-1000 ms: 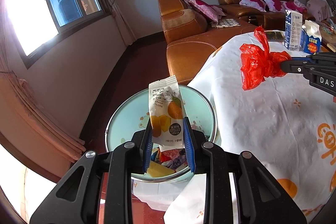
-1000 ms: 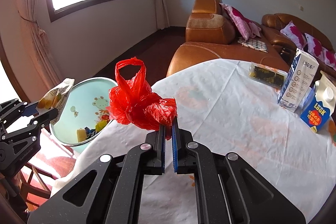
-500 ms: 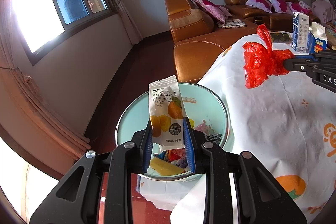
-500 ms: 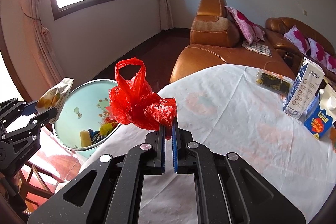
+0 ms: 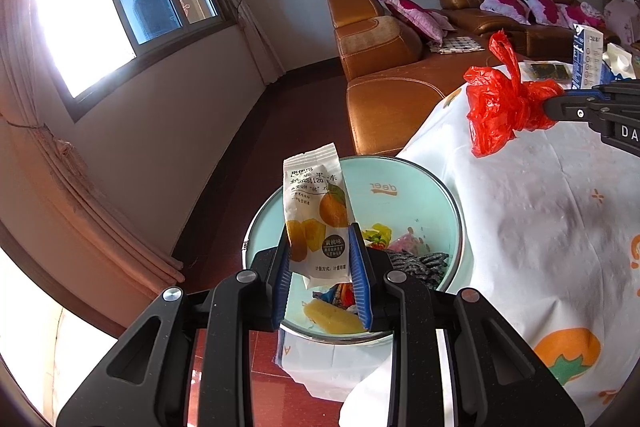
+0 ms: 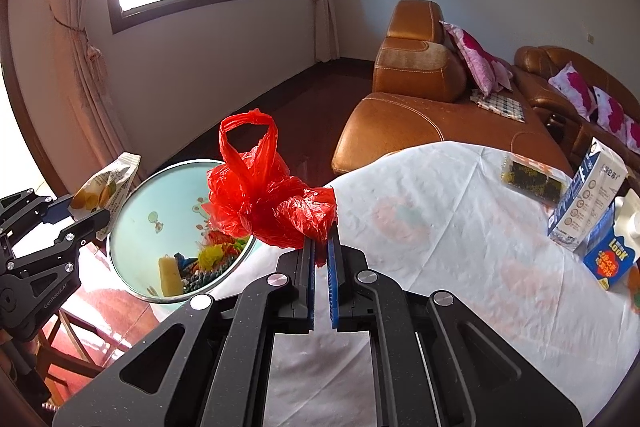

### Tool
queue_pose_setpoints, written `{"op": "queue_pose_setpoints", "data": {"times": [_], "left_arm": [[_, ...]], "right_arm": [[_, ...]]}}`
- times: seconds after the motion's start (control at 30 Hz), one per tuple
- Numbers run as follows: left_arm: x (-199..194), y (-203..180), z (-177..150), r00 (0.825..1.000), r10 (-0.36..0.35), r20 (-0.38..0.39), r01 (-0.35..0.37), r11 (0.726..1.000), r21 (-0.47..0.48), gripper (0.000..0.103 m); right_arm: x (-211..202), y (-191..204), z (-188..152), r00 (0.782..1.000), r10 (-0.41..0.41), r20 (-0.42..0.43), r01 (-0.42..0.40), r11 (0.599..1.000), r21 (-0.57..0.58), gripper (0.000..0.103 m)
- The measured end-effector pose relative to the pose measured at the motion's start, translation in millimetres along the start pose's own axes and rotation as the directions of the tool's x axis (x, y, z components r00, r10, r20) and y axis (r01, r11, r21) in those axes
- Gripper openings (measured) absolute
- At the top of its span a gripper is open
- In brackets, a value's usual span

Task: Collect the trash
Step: 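Carry the snack packet with the left tool while the right tool carries the red bag over the bin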

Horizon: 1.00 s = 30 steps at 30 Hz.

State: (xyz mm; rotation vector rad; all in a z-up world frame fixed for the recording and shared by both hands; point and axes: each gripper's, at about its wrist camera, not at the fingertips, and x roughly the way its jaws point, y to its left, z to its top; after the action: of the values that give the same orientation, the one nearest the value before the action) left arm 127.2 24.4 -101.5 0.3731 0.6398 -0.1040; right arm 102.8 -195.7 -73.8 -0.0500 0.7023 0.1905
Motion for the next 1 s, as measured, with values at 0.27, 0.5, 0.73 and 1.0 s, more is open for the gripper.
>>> {"op": "queue_pose_setpoints", "data": {"times": [0.27,0.5,0.73,1.0], "left_arm": [[4,15,-3,1.0,0.026,-0.008,-0.026,1.0,-0.017,0.027],[9,30,-2,0.998,0.062,-0.017,-0.063,0.998,-0.028,0.027],[13,40,-1,0.997,0.077,-0.025,-0.078,0.996,-0.03,0.027],[18,46,-1,0.995,0.094,-0.037,-0.096,0.995,-0.027,0.026]], "right_arm": [[6,10,5,1.0,0.007,-0.003,-0.007,1.0,-0.022,0.006],[13,22,12,1.0,0.02,-0.009,-0.021,0.999,-0.05,0.006],[21,33,17,0.999,0.032,-0.014,-0.033,0.997,-0.071,0.006],[31,45,22,0.999,0.05,-0.019,-0.051,0.995,-0.082,0.006]]}}
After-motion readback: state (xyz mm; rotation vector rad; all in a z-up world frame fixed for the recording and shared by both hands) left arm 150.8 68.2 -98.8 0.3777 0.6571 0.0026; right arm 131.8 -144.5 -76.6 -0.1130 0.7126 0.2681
